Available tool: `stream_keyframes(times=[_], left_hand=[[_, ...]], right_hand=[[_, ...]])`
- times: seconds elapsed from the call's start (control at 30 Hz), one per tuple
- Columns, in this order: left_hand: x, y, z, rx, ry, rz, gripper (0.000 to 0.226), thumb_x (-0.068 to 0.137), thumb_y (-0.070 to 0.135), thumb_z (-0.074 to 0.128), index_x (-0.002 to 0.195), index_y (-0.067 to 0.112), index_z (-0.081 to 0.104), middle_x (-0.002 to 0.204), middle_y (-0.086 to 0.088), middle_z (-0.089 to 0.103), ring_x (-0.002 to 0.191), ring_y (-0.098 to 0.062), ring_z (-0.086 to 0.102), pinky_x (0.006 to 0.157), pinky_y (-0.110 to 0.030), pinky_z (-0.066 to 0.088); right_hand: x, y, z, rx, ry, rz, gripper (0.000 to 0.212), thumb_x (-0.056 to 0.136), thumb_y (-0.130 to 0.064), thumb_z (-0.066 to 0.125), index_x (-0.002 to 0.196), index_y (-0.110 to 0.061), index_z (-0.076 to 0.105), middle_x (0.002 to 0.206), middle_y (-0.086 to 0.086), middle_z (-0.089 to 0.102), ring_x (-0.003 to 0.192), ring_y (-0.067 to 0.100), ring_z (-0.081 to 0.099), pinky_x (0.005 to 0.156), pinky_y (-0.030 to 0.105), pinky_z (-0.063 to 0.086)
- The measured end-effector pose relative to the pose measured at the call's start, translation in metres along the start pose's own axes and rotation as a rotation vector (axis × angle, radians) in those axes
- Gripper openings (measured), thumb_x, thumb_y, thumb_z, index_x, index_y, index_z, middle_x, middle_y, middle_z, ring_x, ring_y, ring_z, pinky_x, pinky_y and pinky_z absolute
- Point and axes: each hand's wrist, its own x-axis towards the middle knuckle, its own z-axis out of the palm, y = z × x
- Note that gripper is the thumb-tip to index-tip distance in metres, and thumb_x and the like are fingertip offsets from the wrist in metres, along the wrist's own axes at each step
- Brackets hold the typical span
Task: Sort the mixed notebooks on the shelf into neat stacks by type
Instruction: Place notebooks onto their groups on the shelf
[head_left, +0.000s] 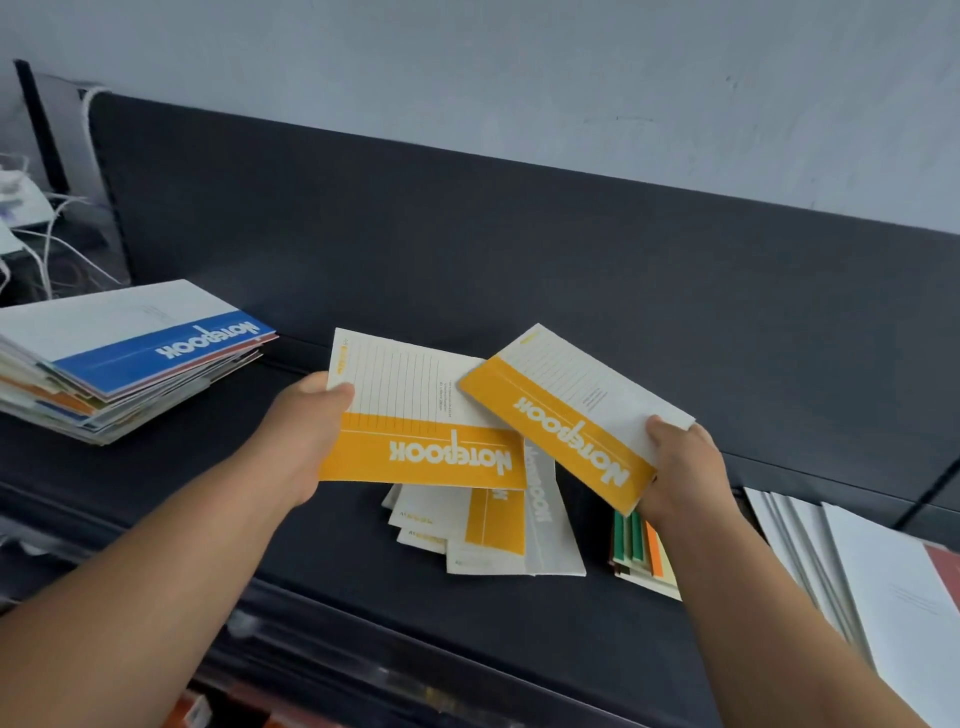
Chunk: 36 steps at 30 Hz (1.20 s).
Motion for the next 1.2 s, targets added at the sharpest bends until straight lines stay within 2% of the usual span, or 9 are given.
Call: stream_keyframes(times=[0.27, 0.43, 0.5, 0.67, 0.77, 0.83, 1.0, 1.07, 1.2], left_hand=[[-0.013, 0.004, 0.012, 0.007, -0.024, 0.000, 0.017, 0.102, 0.023, 0.042, 0.105, 0.030, 0.057, 0.093, 0.005, 0.065, 0.088, -0.016, 0.061, 0.074, -0.035, 0.048], [-0.023, 0.005, 0.023, -0.019, -0.042, -0.015, 0.017, 0.102, 0.026, 0.045, 0.109, 0.029, 0.060, 0.101, 0.001, 0.066, 0.101, -0.024, 0.060, 0.090, -0.041, 0.047], [-0.029, 0.005, 0.029, -0.047, -0.065, -0.037, 0.020, 0.101, 0.030, 0.045, 0.110, 0.027, 0.062, 0.108, -0.003, 0.067, 0.106, -0.026, 0.061, 0.097, -0.047, 0.046], [-0.042, 0.006, 0.025, -0.116, -0.045, -0.106, 0.032, 0.098, 0.050, 0.044, 0.096, 0.025, 0.064, 0.091, -0.003, 0.072, 0.085, -0.023, 0.069, 0.078, -0.039, 0.055], [-0.040, 0.004, 0.015, 0.009, -0.042, -0.047, 0.026, 0.094, 0.031, 0.060, 0.114, 0.015, 0.057, 0.101, -0.009, 0.070, 0.091, -0.022, 0.067, 0.084, -0.044, 0.054], [-0.025, -0.002, -0.008, 0.077, 0.002, -0.054, 0.038, 0.090, 0.015, 0.064, 0.126, 0.017, 0.051, 0.100, -0.010, 0.069, 0.089, -0.021, 0.066, 0.075, -0.037, 0.055], [-0.026, -0.015, -0.007, 0.373, -0.127, -0.077, 0.010, 0.088, 0.007, 0.064, 0.097, 0.008, 0.068, 0.093, -0.010, 0.070, 0.069, -0.013, 0.059, 0.053, -0.020, 0.043], [-0.026, -0.022, 0.002, 0.382, -0.118, -0.070, 0.005, 0.088, 0.008, 0.064, 0.092, 0.006, 0.066, 0.088, -0.009, 0.068, 0.066, -0.013, 0.056, 0.050, -0.020, 0.041], [-0.022, -0.035, 0.021, 0.323, -0.125, -0.141, 0.007, 0.090, 0.014, 0.065, 0.092, 0.008, 0.060, 0.097, -0.010, 0.066, 0.076, -0.017, 0.059, 0.059, -0.027, 0.053]], right_hand=[[-0.002, -0.002, -0.006, -0.117, -0.170, 0.025, 0.009, 0.100, -0.018, 0.053, 0.106, -0.021, 0.059, 0.105, 0.008, 0.068, 0.093, 0.031, 0.068, 0.078, 0.053, 0.057], [-0.001, -0.006, -0.004, -0.319, -0.274, 0.004, 0.014, 0.100, -0.024, 0.052, 0.113, -0.020, 0.056, 0.103, 0.005, 0.067, 0.090, 0.027, 0.067, 0.067, 0.042, 0.057], [0.002, -0.004, 0.002, -0.343, -0.319, 0.024, 0.018, 0.100, -0.024, 0.053, 0.116, -0.018, 0.058, 0.106, 0.007, 0.069, 0.093, 0.029, 0.069, 0.073, 0.046, 0.059], [0.005, 0.009, 0.036, -0.461, -0.466, 0.037, 0.020, 0.098, -0.021, 0.055, 0.118, -0.019, 0.059, 0.108, 0.007, 0.071, 0.094, 0.030, 0.071, 0.081, 0.054, 0.058], [0.008, 0.008, 0.043, -0.574, -0.527, -0.033, 0.018, 0.098, -0.020, 0.056, 0.116, -0.019, 0.060, 0.105, 0.007, 0.072, 0.091, 0.028, 0.071, 0.080, 0.051, 0.059], [0.010, 0.016, 0.067, -0.659, -0.609, -0.043, 0.018, 0.098, -0.018, 0.056, 0.115, -0.020, 0.061, 0.103, 0.006, 0.073, 0.090, 0.027, 0.072, 0.079, 0.048, 0.060], [0.012, 0.008, 0.080, -1.004, -0.617, -0.375, 0.012, 0.093, -0.018, 0.062, 0.105, -0.019, 0.063, 0.099, 0.001, 0.070, 0.091, 0.021, 0.068, 0.081, 0.039, 0.057], [0.015, 0.007, 0.087, -1.094, -0.547, -0.507, 0.024, 0.091, -0.019, 0.064, 0.115, -0.020, 0.062, 0.110, 0.001, 0.067, 0.102, 0.022, 0.064, 0.088, 0.039, 0.054], [0.009, 0.014, 0.092, -1.216, -0.474, -0.659, 0.059, 0.095, -0.023, 0.059, 0.149, -0.017, 0.035, 0.145, 0.006, 0.048, 0.133, 0.025, 0.045, 0.105, 0.036, 0.040]])
